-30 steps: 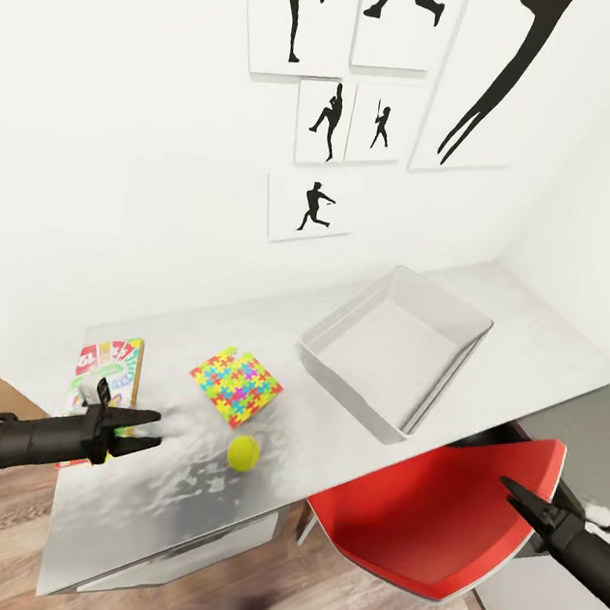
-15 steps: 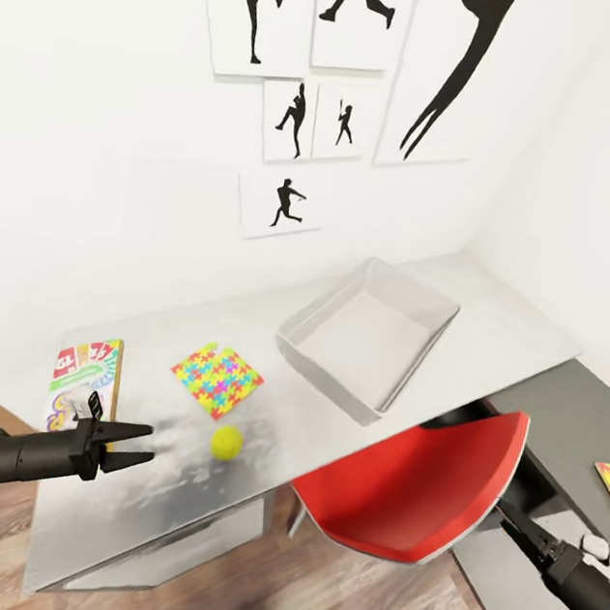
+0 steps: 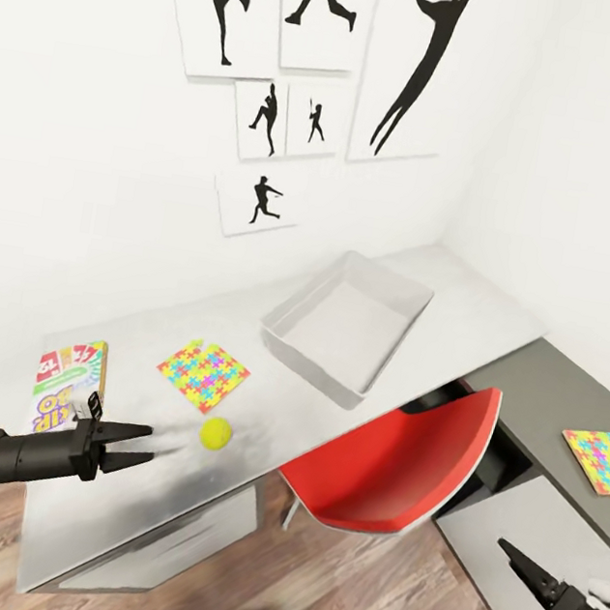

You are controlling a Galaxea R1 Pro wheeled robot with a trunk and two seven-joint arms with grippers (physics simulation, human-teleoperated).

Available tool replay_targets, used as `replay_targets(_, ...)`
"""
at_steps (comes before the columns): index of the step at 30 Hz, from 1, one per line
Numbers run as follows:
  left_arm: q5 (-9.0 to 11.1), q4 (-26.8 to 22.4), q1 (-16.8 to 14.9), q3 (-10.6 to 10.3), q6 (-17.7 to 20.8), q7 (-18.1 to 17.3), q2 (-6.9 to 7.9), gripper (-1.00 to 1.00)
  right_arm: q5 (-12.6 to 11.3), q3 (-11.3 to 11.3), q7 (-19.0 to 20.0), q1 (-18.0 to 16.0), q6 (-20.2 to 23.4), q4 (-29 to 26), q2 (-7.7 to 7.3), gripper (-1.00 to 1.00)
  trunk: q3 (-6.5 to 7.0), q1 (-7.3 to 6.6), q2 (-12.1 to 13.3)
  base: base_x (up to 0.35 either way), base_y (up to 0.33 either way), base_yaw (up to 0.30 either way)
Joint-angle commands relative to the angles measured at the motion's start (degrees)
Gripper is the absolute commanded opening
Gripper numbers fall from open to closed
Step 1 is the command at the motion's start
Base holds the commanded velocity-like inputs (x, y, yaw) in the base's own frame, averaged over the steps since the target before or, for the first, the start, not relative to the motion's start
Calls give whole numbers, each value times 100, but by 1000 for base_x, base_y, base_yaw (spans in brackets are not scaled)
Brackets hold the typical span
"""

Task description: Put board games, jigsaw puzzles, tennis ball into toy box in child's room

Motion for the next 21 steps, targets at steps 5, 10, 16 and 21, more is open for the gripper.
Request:
replay_targets(5,-17,8,-8,-9,7,-61,14,100,-50,-52,31,66,-68,-11,-42,100,-7,2,-10,-106,164,-8)
replay_targets(10,-12,8,-6,-7,7,-80,17,100,-87,-115,58,59,-38,-47,-15,100,-7,2,-10,-12,18,-1)
replay_targets(16,-9,8,-5,-9,7,-82,10,100,-88,-228,68,58,-33,-54,-57,100,-7,2,-10,-2,3,0)
replay_targets(21,-9,8,-8,-4,10,-82,-4,100,-91,-386,66,58,-26,-67,-68,100,-5,2,-10,0,0,-77)
